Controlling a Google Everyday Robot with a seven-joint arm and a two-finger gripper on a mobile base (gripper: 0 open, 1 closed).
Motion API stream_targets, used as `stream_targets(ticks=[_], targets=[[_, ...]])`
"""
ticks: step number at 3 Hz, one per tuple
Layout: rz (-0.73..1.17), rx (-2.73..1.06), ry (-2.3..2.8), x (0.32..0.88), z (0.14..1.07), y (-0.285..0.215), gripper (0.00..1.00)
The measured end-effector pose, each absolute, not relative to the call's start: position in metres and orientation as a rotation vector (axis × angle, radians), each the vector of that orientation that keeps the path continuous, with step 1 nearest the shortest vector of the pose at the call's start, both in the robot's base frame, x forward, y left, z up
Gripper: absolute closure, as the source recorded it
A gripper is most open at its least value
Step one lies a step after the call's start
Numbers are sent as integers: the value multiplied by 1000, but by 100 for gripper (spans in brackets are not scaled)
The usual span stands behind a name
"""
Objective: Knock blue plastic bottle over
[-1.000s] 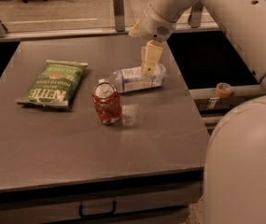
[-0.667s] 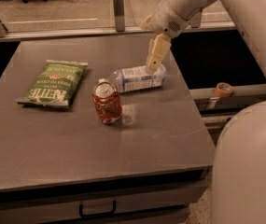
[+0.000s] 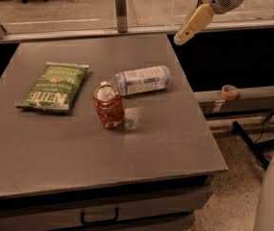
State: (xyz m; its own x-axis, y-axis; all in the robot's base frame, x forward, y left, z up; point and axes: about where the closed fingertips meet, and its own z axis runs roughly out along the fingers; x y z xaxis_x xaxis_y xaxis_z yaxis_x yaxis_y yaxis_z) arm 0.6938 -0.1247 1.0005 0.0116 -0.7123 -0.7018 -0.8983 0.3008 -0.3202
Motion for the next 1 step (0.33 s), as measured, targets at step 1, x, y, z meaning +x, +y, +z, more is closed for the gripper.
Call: stream_targets(ticks=[1], targets=[[271,-1427,1744,697,1007,-131,0]])
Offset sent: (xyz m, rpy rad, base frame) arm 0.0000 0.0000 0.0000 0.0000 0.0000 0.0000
